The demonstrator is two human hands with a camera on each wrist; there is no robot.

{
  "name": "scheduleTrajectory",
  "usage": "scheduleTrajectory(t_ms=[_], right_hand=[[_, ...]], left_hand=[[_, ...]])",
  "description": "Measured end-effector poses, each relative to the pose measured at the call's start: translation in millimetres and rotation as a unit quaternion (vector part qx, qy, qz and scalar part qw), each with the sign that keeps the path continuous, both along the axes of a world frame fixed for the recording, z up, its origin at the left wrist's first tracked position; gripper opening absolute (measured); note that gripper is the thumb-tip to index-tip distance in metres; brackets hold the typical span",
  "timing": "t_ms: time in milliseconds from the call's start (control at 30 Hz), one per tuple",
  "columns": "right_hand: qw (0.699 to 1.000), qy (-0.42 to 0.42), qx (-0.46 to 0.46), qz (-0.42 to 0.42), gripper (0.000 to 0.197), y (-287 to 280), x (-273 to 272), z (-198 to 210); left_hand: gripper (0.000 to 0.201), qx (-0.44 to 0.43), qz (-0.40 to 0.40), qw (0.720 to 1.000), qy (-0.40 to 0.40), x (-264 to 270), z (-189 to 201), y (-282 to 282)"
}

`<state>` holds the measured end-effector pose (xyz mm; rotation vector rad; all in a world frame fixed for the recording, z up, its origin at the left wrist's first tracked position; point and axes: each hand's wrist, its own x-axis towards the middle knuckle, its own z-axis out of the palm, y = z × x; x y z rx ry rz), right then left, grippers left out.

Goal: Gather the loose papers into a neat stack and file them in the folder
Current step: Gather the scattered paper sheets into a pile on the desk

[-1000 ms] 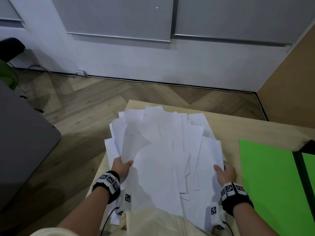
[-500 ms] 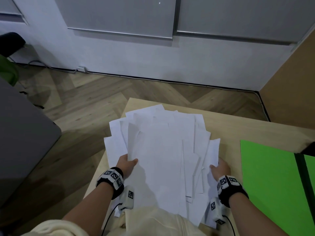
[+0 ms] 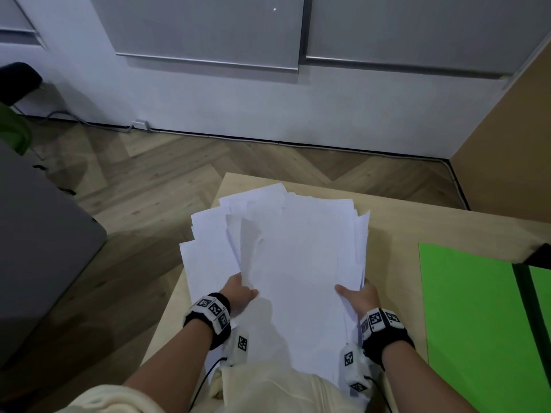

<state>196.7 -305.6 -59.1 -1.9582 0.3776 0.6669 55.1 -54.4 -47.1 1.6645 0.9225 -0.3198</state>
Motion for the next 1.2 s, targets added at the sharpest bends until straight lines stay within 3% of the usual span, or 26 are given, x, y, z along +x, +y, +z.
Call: scheduleTrajectory(t_ms=[67,200,267,300,367,433,533,633,700,933,1067,1200], right_hand=[[0.999,0.047,0.020,-0.014,0.091,-5,0,7],[0.995,0.089,0.043,-0.026,0.102,-19,-1,10],[0.990,0.104,0.095,-0.023,0.124,-17,-4,4],[0.987,0.115,0.109,-0.017,0.126,-15,-6,1],[0.991,0.103,0.082,-0.011,0.102,-6,-16,5],[0.996,0.052,0.070,-0.020,0.085,-8,-15,11],[0.997,0.048,0.056,-0.002,0.083,-15,-9,13],[0.997,0.057,0.016,0.052,0.076,-21,-9,15],[0.996,0.052,-0.017,0.069,0.077,-22,-12,17],[0.997,0.032,-0.065,0.038,0.074,-31,-12,17],[0.996,0.032,-0.075,0.030,0.072,-35,-14,23],[0.993,0.054,-0.098,0.024,0.069,-36,-18,25]], left_hand=[[0.030,-0.033,0.003,0.999,-0.005,2,-1,-2],[0.032,-0.086,0.129,0.986,-0.061,0,0,5],[0.031,-0.019,0.096,0.993,-0.069,4,2,3],[0.033,0.017,0.050,0.997,-0.060,6,6,-2],[0.038,0.060,-0.033,0.996,-0.054,9,13,-12],[0.034,0.051,-0.046,0.996,-0.063,11,14,-10],[0.028,0.005,-0.025,0.999,-0.047,5,16,9],[0.041,0.042,-0.177,0.982,0.047,-2,14,18],[0.042,0.071,-0.213,0.972,0.064,-5,14,19],[0.012,0.089,-0.120,0.989,-0.004,-13,33,50],[0.008,0.149,0.021,0.987,-0.053,-14,32,67],[0.027,0.181,0.141,0.970,-0.078,-10,25,70]])
